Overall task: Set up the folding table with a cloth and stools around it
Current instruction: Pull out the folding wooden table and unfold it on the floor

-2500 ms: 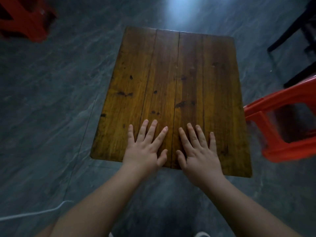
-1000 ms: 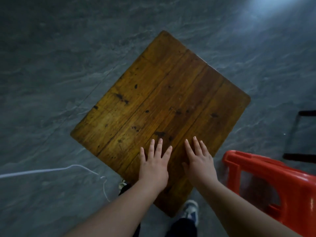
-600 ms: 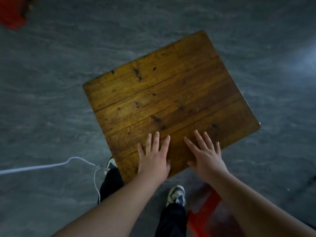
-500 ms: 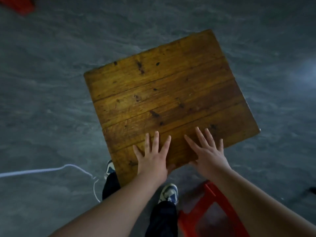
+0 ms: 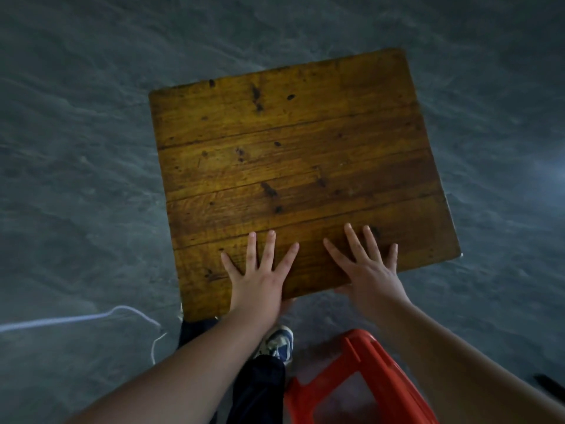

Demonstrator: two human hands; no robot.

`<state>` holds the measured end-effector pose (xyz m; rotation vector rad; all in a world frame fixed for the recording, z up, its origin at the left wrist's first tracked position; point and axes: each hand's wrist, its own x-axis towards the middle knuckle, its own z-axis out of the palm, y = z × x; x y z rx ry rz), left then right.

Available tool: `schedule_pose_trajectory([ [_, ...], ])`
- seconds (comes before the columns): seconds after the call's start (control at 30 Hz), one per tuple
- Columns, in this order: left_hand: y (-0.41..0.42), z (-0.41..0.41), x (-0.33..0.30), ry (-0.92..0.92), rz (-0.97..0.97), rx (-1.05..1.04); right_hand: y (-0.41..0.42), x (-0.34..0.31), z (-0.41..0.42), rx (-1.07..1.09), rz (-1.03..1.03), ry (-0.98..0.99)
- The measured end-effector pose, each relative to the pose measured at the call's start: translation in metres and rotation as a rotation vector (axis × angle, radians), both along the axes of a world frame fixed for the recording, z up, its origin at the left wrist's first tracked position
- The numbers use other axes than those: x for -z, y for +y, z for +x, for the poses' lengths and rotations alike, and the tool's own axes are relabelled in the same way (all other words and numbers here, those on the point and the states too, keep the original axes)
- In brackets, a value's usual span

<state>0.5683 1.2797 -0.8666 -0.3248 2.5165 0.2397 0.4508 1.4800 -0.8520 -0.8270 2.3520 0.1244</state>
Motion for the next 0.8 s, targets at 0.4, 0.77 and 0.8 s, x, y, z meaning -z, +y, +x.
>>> schedule_pose_trajectory([
  [0.4, -0.014, -0.016, 0.003, 0.012, 0.007, -0.001, -0.014, 0.000, -0.011, 0.007, -0.003, 0.017],
  [0.77, -0.091, -0.105, -0.004, 0.039, -0.022, -0.001, -0.091, 0.002, -0.095, 0.015, -0.032, 0.051],
  [0.8, -0.097, -0.113, -0.004, 0.041, -0.016, -0.005, -0.097, 0.001, -0.104, 0.013, -0.032, 0.053],
])
